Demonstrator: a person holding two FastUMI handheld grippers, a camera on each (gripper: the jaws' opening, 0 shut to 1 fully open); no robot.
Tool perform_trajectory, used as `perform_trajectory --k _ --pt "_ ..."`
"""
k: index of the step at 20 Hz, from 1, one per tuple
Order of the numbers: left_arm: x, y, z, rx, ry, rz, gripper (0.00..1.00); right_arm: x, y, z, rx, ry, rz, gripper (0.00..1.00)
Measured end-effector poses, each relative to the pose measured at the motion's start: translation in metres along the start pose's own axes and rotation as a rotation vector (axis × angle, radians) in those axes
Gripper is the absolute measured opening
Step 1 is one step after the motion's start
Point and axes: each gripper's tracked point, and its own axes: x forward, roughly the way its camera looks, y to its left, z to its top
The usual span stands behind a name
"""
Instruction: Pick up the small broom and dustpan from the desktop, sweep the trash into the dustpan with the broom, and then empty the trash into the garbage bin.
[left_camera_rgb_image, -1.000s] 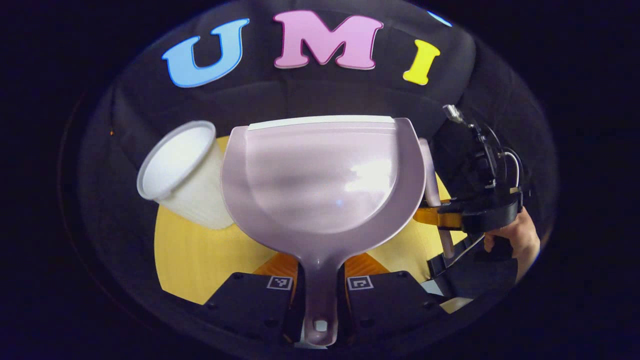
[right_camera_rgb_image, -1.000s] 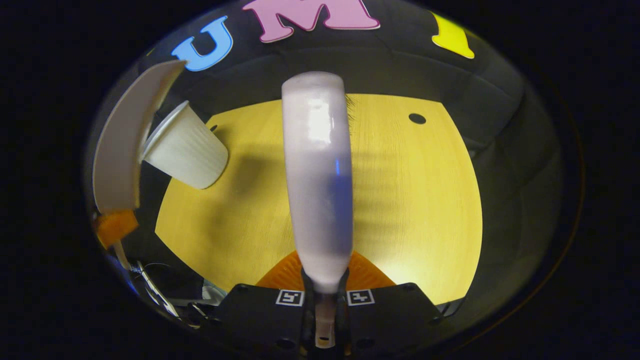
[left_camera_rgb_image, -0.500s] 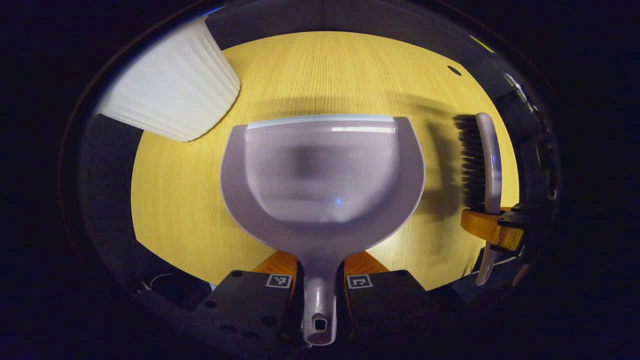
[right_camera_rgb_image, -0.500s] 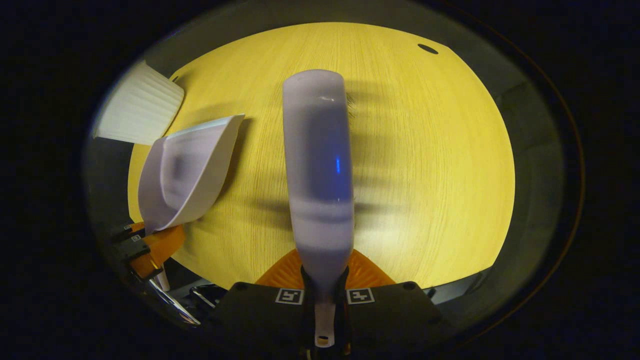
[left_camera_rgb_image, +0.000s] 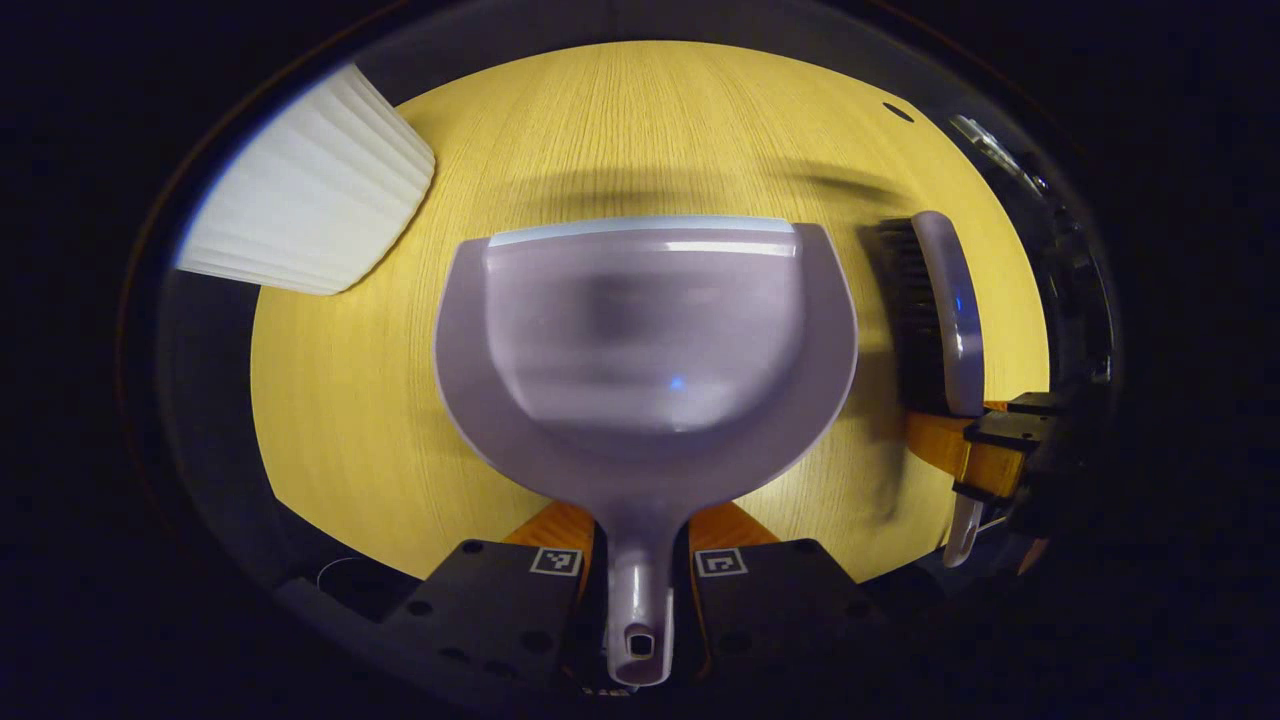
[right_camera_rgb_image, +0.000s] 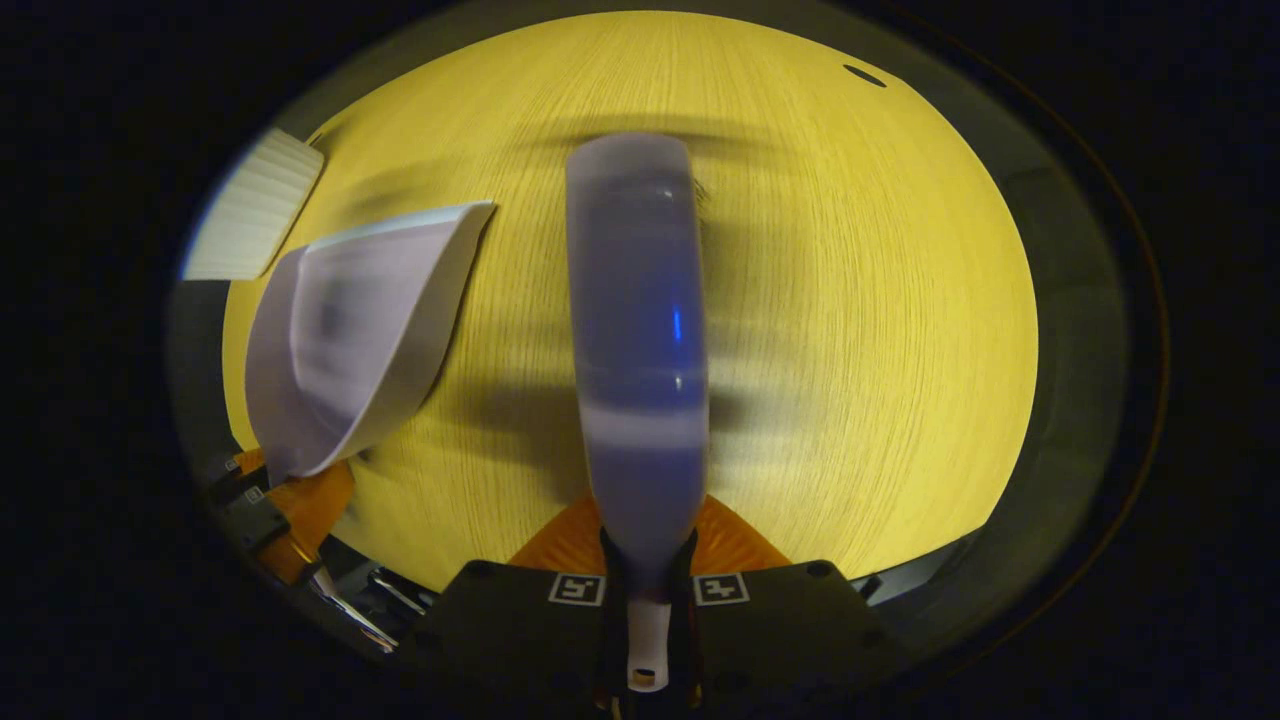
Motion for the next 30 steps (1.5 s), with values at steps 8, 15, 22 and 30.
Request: perform_trajectory --k 8,15,22,30 --pt "0.004 0.007 -0.005 0.060 0.110 0.026 0.29 -0.005 0.010 0.005 0.011 0.052 -0.017 0.22" --pt "0.010 0.000 -0.015 0.031 0.156 -0.004 0.53 -0.004 0.006 0.000 -0.026 0.064 -0.036 0.30" --pt "0.006 -0.007 -0.024 0.023 0.171 -0.005 0.87 -0.008 -0.001 -0.008 -0.034 0.063 -0.071 0.73" --pt "-0.031 -0.009 -0.034 0.078 0.058 -0.023 0.87 -0.049 0.011 -0.016 -0.072 -0.030 0.016 0.99"
